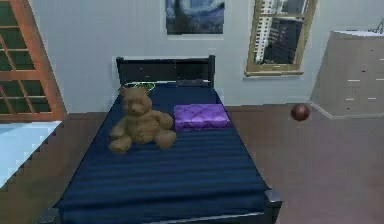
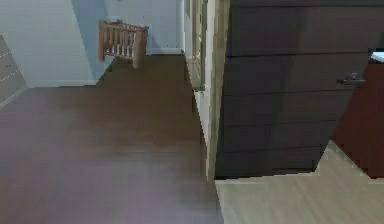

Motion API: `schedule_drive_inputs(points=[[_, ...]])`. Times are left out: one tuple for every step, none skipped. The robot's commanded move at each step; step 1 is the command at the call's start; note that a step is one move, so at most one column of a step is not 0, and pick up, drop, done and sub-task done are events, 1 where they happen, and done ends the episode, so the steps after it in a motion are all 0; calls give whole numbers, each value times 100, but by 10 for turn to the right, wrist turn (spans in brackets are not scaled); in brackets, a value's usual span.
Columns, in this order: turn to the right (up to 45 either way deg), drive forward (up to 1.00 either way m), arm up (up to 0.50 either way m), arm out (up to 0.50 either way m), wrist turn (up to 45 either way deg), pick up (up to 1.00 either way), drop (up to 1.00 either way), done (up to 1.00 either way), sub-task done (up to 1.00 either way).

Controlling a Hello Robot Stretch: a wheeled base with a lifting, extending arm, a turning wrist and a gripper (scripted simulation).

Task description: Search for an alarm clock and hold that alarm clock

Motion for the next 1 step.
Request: schedule_drive_inputs(points=[[-450, 0, 0, 0, 0, 0, 0, 0, 0]])
